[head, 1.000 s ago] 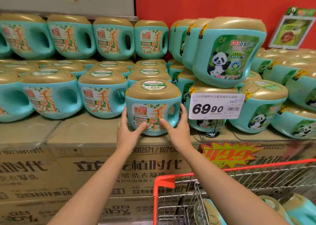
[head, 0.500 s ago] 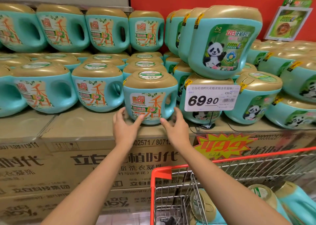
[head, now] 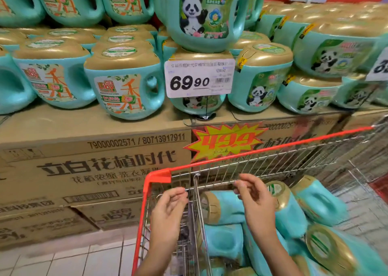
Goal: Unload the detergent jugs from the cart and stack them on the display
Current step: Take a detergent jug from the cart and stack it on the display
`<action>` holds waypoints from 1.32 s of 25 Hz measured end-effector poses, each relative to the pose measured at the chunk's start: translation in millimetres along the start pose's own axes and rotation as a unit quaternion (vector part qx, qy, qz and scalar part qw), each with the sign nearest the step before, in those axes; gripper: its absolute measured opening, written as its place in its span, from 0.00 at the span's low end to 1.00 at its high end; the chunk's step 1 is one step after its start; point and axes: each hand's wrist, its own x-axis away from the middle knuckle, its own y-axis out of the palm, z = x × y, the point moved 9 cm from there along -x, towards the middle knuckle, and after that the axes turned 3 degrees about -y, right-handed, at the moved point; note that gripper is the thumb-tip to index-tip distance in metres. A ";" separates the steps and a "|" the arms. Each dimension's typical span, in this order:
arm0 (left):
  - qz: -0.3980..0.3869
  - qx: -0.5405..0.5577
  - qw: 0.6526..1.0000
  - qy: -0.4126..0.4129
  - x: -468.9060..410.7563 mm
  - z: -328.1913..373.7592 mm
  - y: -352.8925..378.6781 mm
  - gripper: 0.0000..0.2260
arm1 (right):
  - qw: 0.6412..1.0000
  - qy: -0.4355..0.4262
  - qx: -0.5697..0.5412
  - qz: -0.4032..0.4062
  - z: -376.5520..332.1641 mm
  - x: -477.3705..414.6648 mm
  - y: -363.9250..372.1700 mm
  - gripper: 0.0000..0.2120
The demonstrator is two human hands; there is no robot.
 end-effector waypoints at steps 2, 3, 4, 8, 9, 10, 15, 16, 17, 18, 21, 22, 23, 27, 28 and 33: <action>-0.004 -0.002 1.000 -0.024 17.7 -23.0 33.3 0.09 | 0.999 0.032 0.023 0.029 33.4 -5.7 -56.2 0.12; -0.003 -0.002 0.999 -0.040 25.1 -35.0 50.8 0.08 | 0.997 0.050 0.039 0.042 50.4 -10.0 -83.3 0.13; -0.001 0.001 0.998 -0.059 32.0 -47.2 71.8 0.07 | 0.995 0.068 0.056 0.050 66.8 -15.8 -111.6 0.13; -0.004 -0.029 0.993 -0.118 41.2 -89.9 146.5 0.06 | 0.986 0.118 0.106 0.051 120.2 -44.5 -194.1 0.06; -0.008 -0.043 0.990 -0.135 40.4 -101.6 165.2 0.06 | 0.982 0.126 0.128 0.051 131.1 -52.2 -211.1 0.06; -0.013 -0.054 0.987 -0.154 38.7 -113.2 181.0 0.06 | 0.978 0.135 0.150 0.047 141.6 -59.8 -223.5 0.06; -0.055 -0.140 0.960 -0.238 19.8 -173.8 244.1 0.12 | 0.956 0.199 0.214 -0.013 205.0 -92.3 -247.3 0.10; -0.061 -0.151 0.955 -0.247 12.5 -183.2 256.7 0.15 | 0.951 0.209 0.225 -0.039 217.3 -97.4 -244.5 0.12; -0.068 -0.159 0.952 -0.254 4.6 -193.1 269.7 0.19 | 0.945 0.213 0.236 -0.073 229.4 -101.5 -240.3 0.14; -0.075 -0.167 0.948 -0.260 -3.0 -201.6 281.6 0.24 | 0.939 0.213 0.249 -0.108 240.3 -104.3 -234.8 0.17; -0.101 -0.170 0.945 -0.262 -25.9 -227.3 313.9 0.34 | 0.922 0.220 0.261 -0.185 275.9 -105.0 -223.6 0.27; -0.107 -0.165 0.945 -0.260 -32.5 -234.6 321.8 0.34 | 0.917 0.225 0.259 -0.205 287.4 -102.7 -220.4 0.32; -0.109 -0.168 0.945 -0.259 -38.4 -240.3 327.4 0.35 | 0.911 0.230 0.260 -0.222 296.8 -101.1 -216.7 0.36; -0.096 -0.226 0.934 -0.258 -51.7 -250.4 339.6 0.52 | 0.897 0.236 0.281 -0.247 319.8 -101.6 -202.6 0.36; -0.087 -0.252 0.932 -0.247 -52.2 -247.8 340.0 0.51 | 0.895 0.224 0.302 -0.239 319.0 -102.8 -202.5 0.34; -0.035 -0.351 0.912 -0.210 -47.1 -229.8 326.4 0.44 | 0.895 0.210 0.326 -0.221 306.6 -96.4 -208.9 0.39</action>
